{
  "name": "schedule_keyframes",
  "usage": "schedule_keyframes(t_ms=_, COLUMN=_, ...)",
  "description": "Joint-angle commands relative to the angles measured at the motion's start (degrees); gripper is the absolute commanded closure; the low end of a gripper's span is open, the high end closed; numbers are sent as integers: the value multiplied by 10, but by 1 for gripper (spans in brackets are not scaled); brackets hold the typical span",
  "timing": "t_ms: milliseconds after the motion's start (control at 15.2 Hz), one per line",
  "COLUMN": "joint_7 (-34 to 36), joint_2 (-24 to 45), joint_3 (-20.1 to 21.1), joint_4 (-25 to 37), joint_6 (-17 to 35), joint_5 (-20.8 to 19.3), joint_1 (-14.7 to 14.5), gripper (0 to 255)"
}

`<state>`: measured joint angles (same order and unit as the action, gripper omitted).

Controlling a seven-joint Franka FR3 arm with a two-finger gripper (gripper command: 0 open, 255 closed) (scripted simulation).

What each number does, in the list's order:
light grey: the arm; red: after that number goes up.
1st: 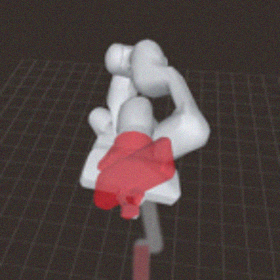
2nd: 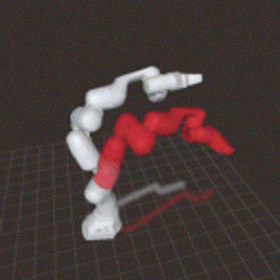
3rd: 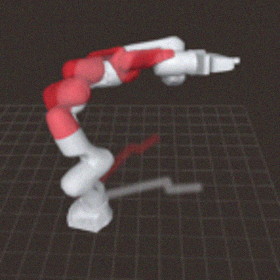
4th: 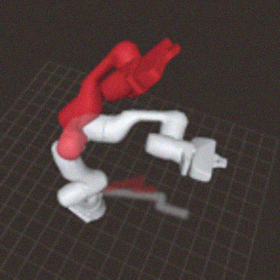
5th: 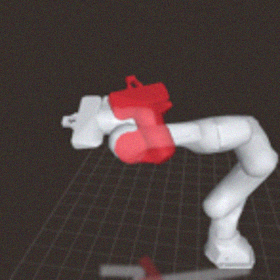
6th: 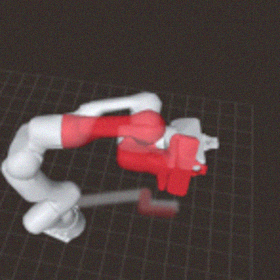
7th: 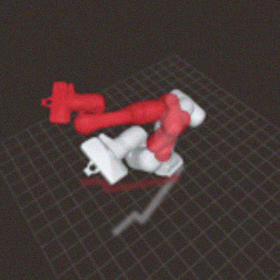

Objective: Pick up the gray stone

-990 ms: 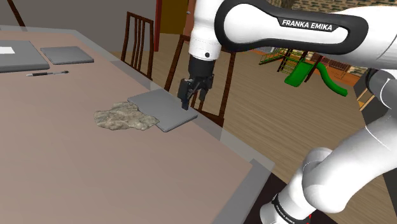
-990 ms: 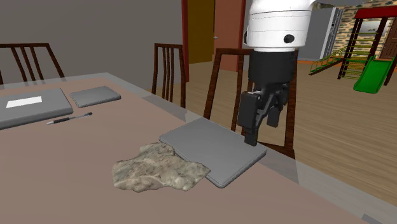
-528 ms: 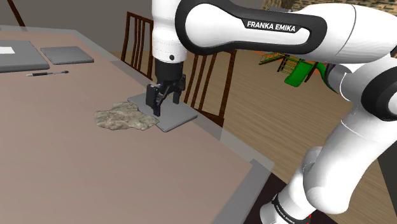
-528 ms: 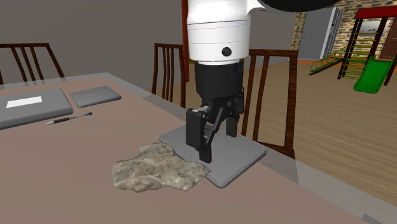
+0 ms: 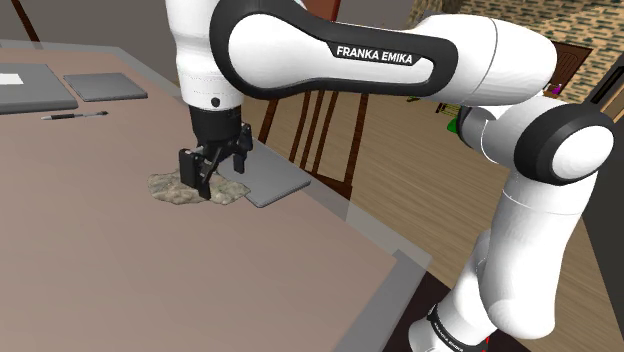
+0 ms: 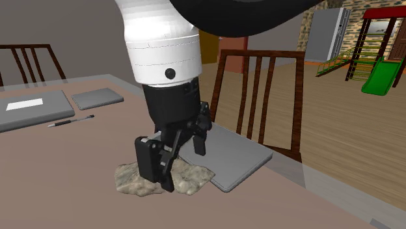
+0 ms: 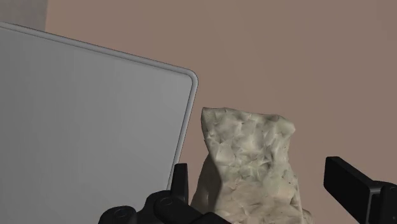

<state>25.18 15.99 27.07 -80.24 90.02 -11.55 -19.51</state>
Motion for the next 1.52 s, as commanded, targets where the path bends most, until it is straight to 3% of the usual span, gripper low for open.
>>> schedule_keyframes(t_ms=0, joint_7=1, joint_2=2, joint_3=0, joint_4=-12, joint_6=14, joint_5=-2, joint_1=0, gripper=0)
schedule_keyframes(t_ms=396, joint_7=3, joint_2=-1, joint_3=-1, joint_4=-52, joint_6=51, joint_5=-1, joint_1=5, gripper=0)
schedule_keyframes(t_ms=462, joint_7=4, joint_2=-1, joint_3=-1, joint_4=-52, joint_6=51, joint_5=-1, joint_1=4, gripper=255)
schedule_keyframes(t_ms=1056, joint_7=3, joint_2=-1, joint_3=-1, joint_4=-52, joint_6=51, joint_5=-1, joint_1=5, gripper=255)
schedule_keyframes(t_ms=1452, joint_7=0, joint_2=4, joint_3=0, joint_4=1, joint_6=2, joint_5=-2, joint_1=-1, gripper=255)
